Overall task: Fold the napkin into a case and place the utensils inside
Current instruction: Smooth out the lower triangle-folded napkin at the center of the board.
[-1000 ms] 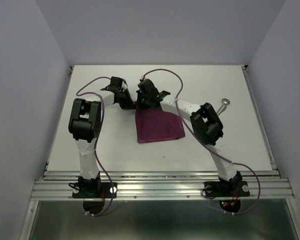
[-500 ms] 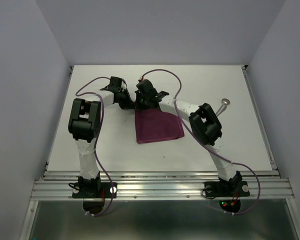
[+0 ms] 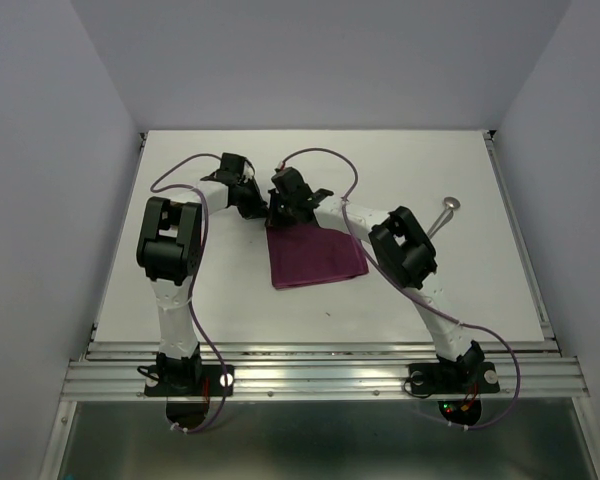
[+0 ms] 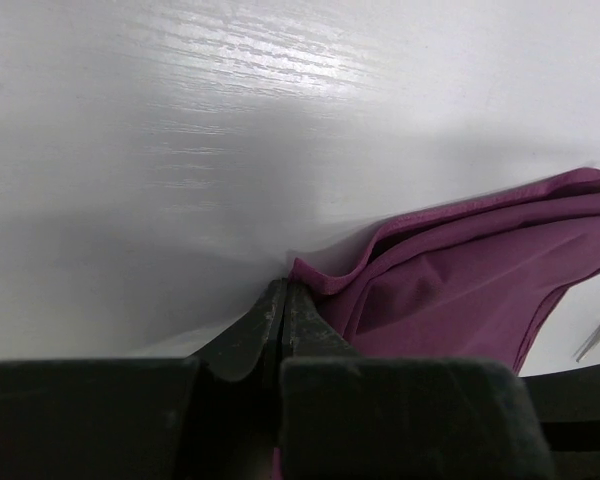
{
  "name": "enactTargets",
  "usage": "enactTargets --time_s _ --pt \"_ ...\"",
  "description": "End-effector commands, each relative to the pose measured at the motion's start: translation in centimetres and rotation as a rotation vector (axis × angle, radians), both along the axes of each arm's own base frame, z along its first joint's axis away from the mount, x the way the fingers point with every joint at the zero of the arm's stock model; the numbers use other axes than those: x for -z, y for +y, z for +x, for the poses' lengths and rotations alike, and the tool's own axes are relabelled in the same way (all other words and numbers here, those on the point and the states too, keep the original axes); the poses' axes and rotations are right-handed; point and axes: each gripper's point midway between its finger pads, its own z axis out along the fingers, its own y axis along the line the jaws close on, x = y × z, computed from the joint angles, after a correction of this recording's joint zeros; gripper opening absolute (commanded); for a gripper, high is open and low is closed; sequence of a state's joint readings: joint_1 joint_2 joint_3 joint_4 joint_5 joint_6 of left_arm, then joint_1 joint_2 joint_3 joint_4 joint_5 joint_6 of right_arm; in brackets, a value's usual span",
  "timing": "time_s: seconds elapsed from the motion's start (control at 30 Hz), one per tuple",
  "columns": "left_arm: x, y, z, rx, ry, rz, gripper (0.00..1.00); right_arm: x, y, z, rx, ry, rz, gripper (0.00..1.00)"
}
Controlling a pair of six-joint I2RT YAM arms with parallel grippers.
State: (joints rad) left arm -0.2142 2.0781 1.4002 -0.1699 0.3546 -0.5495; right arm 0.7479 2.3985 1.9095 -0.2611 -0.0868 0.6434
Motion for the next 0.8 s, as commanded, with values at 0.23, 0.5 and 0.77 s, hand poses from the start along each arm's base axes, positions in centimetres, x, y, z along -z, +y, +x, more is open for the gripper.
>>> enactTargets --time_s 0.23,0.5,0.77 --pt "-4.6 3.1 0.6 -0.092 -0.092 0.146 0.23 -5.2 -0.2 0.3 0.035 -0.106 0.031 0.23" --pt "-7.5 3.6 1.3 -0.113 -0.159 0.158 0.28 -10.6 -7.7 2.3 0.191 -0.205 0.012 0.41" --pt "-6.7 2.0 0.2 -0.054 -0.133 0.081 0.07 -7.7 -16.8 2.6 0.330 -0.149 -0.083 0.40"
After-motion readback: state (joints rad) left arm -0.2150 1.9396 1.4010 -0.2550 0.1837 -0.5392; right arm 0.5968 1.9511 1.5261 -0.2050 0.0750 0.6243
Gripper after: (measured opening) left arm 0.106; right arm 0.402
